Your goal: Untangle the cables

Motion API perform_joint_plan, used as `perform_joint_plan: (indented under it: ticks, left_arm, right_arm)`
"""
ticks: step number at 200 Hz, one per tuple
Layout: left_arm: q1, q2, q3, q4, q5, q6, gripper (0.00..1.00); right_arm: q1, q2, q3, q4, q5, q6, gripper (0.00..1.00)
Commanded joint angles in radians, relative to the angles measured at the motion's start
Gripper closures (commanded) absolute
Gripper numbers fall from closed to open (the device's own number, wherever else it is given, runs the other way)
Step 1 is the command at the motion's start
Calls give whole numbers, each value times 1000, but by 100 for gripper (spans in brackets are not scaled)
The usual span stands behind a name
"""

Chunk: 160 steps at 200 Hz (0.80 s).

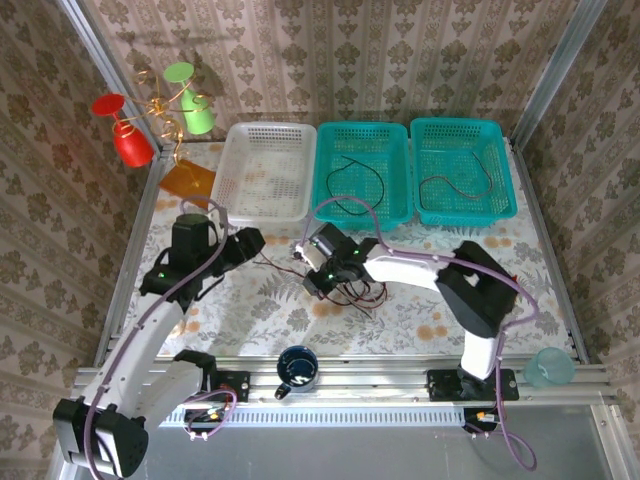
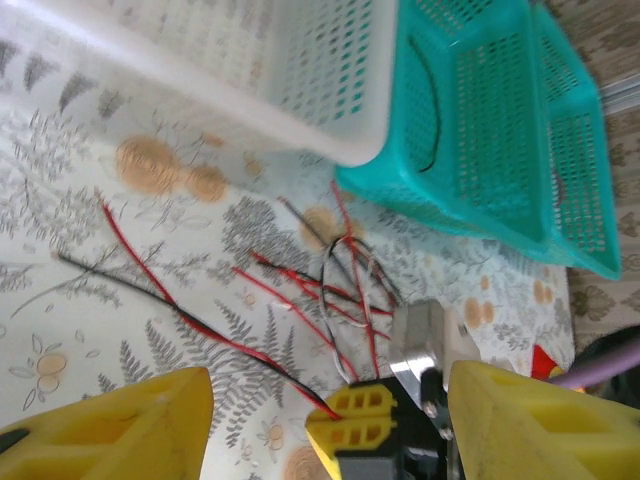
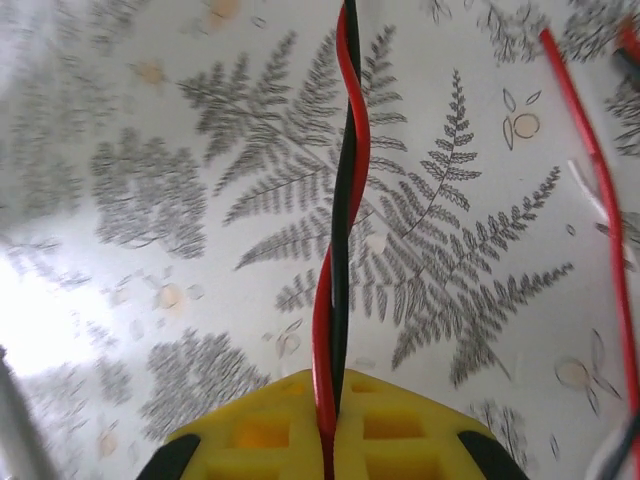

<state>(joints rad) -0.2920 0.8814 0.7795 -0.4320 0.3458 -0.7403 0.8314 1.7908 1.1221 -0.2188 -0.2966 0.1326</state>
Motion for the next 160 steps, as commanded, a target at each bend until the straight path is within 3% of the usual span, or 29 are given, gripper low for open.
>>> perform_joint_plan:
  ticks: [1,36,94,120,160]
  left_arm:
    - [7,-22,117,-63,-4,65,36]
    - [8,5,228,-32,22,60,36]
    - [7,100,330,73,130,46,35]
    - [6,149,416,65,199,56,35]
    - [3,180,423,199,267,-15,38]
  right_arm:
    - [-18,-150,-67,101,0,-7,100]
    - [-73,-310,-178,238,-39,64,100]
    - [-96,-545,-315,421,37,65,100]
    - [-100,-636,-335,402,98,59,100]
    - [-115,-719,-380,409,217,81,100]
